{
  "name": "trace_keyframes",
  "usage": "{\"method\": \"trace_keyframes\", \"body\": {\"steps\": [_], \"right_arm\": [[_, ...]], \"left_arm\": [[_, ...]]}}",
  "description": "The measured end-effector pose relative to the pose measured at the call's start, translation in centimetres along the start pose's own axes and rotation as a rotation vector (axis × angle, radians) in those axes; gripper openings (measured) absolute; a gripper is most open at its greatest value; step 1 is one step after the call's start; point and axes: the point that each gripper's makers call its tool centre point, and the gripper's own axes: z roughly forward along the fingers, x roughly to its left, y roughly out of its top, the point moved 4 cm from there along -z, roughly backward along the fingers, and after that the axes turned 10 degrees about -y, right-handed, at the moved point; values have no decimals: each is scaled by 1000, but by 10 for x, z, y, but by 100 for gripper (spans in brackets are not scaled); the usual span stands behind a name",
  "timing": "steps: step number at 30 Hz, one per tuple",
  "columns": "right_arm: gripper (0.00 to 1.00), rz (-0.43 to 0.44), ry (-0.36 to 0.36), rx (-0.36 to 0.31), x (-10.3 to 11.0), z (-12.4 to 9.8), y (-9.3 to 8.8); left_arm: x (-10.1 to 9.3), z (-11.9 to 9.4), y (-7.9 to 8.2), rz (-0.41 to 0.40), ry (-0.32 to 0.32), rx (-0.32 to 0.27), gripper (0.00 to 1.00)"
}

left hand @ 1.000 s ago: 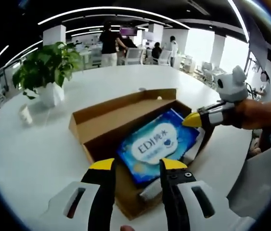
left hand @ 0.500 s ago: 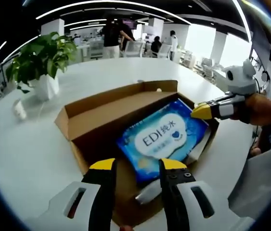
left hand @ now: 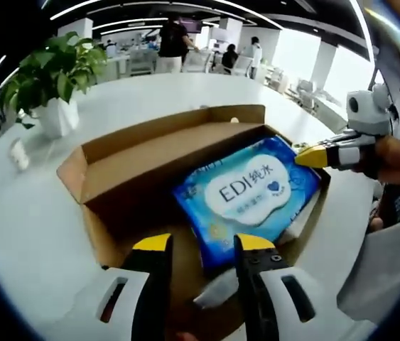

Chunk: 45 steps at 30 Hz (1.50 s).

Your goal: Operate the shoe box by opening the lid, removing the specified soft item, and placing it in the target area until the item is outside and the box remains undamaged.

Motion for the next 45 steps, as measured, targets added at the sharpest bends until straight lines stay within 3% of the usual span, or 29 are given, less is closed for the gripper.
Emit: {"method": "trace_keyframes", "body": {"steps": [13, 21, 26, 31, 41, 45], "right_arm": [[0, -7, 4, 3, -1, -2, -2], [0, 1, 9, 3, -2, -2, -4], [0, 3, 12, 3, -2, -2, -4], [0, 13, 12, -1, -2, -2, -4], [0, 14, 15, 1, -2, -1, -4], [0, 14, 16, 1, -2, 0, -4]], "left_arm": [[-4, 17, -9, -57, -39, 34, 32], [-9, 22, -6, -87, -84, 29, 20], [-8, 23, -6, -102, -76, 30, 16], [-1, 24, -8, -145, -76, 18, 11], [1, 30, -11, -260, -103, 4, 12], [0, 32, -11, -260, -108, 2, 9]]}}
